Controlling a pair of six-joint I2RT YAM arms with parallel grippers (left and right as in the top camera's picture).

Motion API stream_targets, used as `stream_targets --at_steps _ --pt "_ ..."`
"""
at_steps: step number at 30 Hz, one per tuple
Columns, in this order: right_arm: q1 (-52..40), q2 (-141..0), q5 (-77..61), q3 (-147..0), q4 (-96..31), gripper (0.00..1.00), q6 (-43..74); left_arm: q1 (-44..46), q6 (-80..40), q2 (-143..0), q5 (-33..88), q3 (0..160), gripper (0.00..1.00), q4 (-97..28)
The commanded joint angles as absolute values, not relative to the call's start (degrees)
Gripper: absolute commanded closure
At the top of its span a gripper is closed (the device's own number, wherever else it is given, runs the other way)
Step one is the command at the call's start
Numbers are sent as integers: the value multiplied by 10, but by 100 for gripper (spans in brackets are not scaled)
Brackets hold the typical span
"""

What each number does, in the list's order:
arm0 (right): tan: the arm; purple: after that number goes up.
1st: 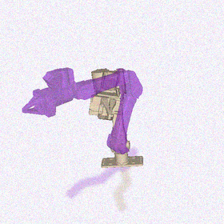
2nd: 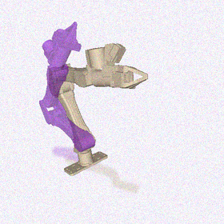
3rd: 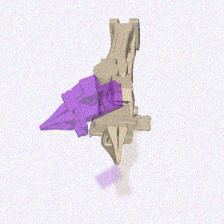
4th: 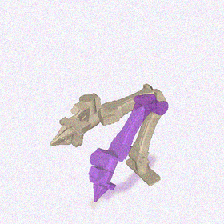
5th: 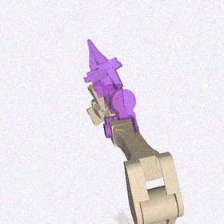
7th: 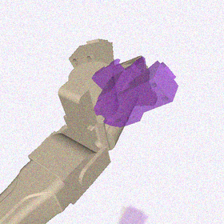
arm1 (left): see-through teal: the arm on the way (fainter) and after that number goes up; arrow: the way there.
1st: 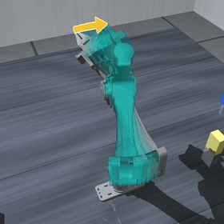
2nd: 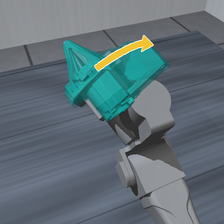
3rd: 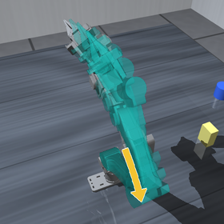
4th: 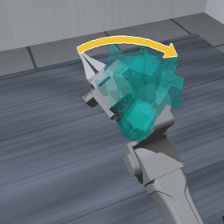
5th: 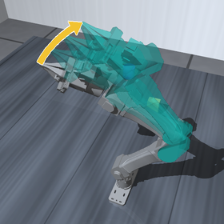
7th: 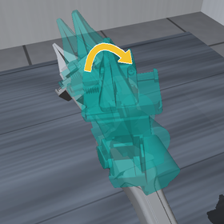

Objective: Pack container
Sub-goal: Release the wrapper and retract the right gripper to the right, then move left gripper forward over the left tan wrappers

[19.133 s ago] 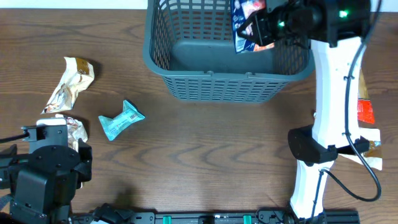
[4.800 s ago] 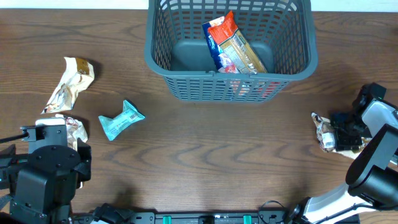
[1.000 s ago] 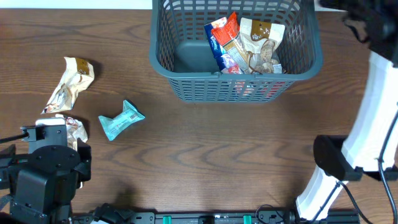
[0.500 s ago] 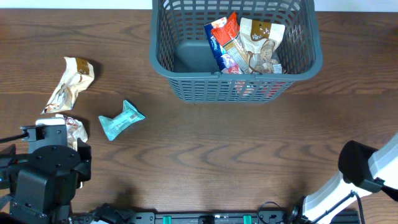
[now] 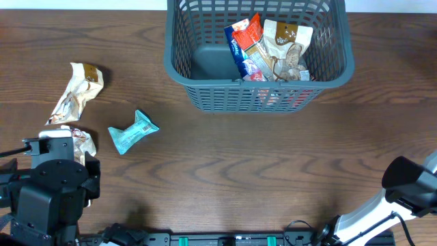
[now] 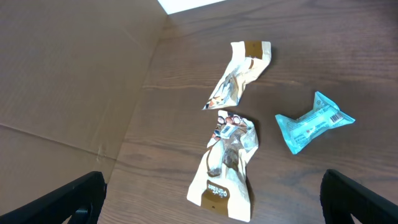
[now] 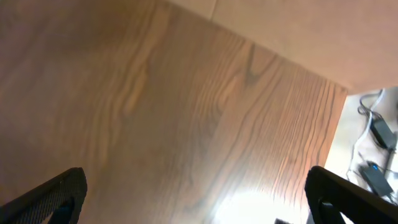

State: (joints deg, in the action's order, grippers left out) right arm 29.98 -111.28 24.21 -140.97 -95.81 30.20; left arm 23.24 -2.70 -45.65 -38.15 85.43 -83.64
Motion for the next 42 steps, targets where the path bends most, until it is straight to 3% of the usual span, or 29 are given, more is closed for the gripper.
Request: stream_targets --at_steps 1,9,16,28,42 --pt "303 -1110 241 -1368 -945 1 312 229 -22 -457 -391 861 1 -837" --pt "303 -1110 224 -1314 -934 1 312 229 -24 -457 -317 861 1 -822" --pt "303 -1110 184 -1314 -936 1 312 229 -24 -457 -298 861 1 -711" --pt "303 -1110 184 -1314 -936 1 312 229 -27 -458 -158 861 1 -637" --pt "303 -1110 184 -1314 -937 1 312 229 -20 -460 -162 861 1 -621"
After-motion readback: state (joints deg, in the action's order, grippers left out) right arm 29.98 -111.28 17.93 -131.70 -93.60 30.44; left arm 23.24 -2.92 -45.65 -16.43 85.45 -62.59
